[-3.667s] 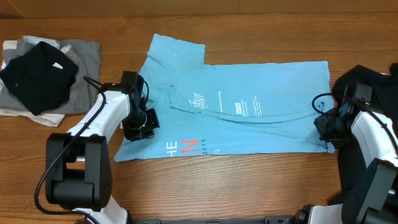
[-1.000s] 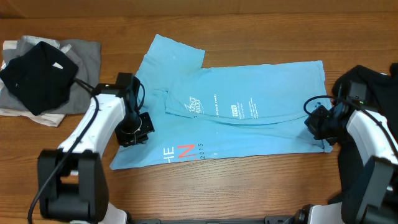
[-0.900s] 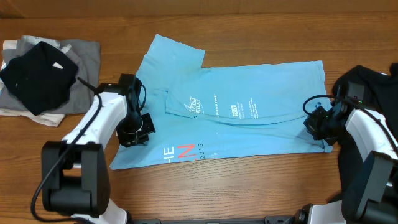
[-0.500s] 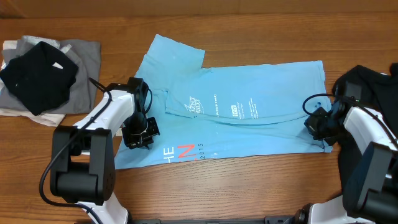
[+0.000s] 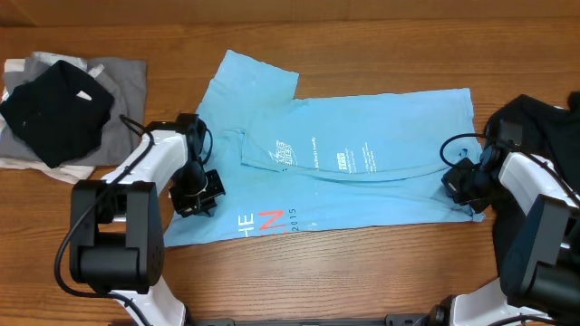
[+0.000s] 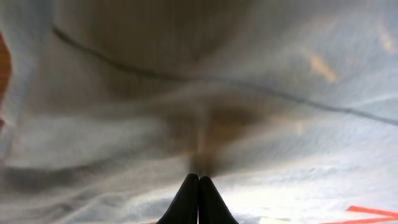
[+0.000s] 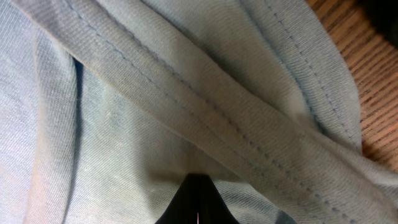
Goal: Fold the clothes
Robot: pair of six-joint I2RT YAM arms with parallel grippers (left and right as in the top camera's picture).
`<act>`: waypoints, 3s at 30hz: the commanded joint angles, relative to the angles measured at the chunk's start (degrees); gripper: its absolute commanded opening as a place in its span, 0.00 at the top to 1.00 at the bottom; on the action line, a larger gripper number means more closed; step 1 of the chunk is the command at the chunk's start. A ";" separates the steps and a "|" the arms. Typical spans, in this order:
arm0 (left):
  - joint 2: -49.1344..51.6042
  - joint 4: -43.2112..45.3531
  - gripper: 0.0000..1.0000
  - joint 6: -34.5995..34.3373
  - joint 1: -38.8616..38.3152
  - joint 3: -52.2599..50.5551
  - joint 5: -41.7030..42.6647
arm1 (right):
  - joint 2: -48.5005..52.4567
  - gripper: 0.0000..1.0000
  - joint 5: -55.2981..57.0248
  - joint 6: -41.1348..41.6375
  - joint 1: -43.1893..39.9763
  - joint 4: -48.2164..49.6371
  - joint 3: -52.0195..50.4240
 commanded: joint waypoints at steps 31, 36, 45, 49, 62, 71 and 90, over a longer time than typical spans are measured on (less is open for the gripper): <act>5.57 -5.22 0.96 -1.62 6.12 -2.43 -6.91 | 1.99 0.96 4.15 1.99 -0.11 -0.81 -0.26; 4.74 -9.11 0.96 -5.51 6.25 -2.43 -8.17 | 1.14 0.96 4.22 4.61 -0.04 -3.65 -0.15; -1.62 -10.80 0.96 -5.46 6.25 -2.43 -8.20 | -4.02 0.96 16.02 13.40 -0.07 -12.28 -0.15; -5.62 -10.62 0.96 -5.53 6.12 -2.43 -8.90 | -7.58 0.96 16.46 14.67 -0.07 -12.90 -0.15; -14.16 0.66 0.00 6.75 3.28 18.82 -3.85 | -16.74 0.00 -2.56 -4.66 -0.04 -1.33 13.18; -4.66 11.39 0.00 14.08 3.80 39.32 -0.72 | -13.92 0.00 -10.21 -8.17 -0.04 10.75 21.49; 31.26 13.97 0.00 26.71 1.20 60.48 3.67 | 2.21 0.00 -11.67 -14.73 0.63 20.44 21.62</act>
